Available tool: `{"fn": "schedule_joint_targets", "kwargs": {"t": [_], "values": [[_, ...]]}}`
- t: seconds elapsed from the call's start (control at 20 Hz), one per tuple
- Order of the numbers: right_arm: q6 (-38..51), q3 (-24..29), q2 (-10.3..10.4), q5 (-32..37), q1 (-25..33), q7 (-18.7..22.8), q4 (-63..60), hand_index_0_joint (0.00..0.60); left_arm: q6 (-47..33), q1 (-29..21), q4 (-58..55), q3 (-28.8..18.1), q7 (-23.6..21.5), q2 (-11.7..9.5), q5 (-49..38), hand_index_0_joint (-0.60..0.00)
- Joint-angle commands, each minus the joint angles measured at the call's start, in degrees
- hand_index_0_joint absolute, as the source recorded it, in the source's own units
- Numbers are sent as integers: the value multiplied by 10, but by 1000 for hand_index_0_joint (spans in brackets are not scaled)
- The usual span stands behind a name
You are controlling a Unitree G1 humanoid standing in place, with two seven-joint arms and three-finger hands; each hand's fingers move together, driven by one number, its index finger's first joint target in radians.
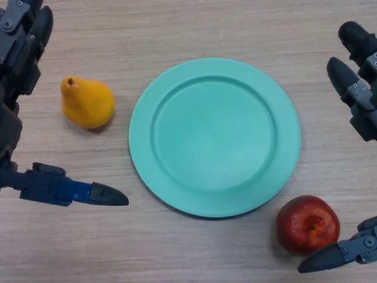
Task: Pick up the red apple and place it on the plate
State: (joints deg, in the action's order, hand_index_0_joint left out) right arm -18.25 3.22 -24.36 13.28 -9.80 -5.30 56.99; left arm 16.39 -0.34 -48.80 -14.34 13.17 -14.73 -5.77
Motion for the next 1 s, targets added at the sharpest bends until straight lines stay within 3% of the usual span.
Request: {"fn": "schedule_joint_targets", "kwargs": {"t": [0.05, 0.3, 0.4, 0.5, 0.65, 0.7, 0.85, 1.0], "values": [[62, 30, -11, 7, 4, 7, 30, 0, -63, -9, -22, -39, -21, -22, -19, 0], [78, 40, -17, 19, -8, 14, 30, 0, -65, -6, -25, -30, -19, -20, -11, 0], [78, 43, -6, 15, -11, 7, 30, 0, -61, -6, -28, -27, -16, -18, -12, 0], [62, 53, 21, -8, -9, -14, 30, 0, -53, 6, -40, -21, -9, -10, -39, 0], [65, 66, 102, -67, -30, -90, 30, 0, -84, 26, -36, -3, -1, 3, -46, 0], [87, 66, 119, -81, -41, -108, 13, 0, -84, 30, -34, -2, -2, 5, -51, 0], [207, 64, 133, -88, -83, -131, -73, 0, -108, 53, -5, 7, 2, 16, -50, 0], [312, 57, 134, -93, -100, -127, -177, 0, -128, 70, 25, 11, 10, 20, -37, 0]]}}
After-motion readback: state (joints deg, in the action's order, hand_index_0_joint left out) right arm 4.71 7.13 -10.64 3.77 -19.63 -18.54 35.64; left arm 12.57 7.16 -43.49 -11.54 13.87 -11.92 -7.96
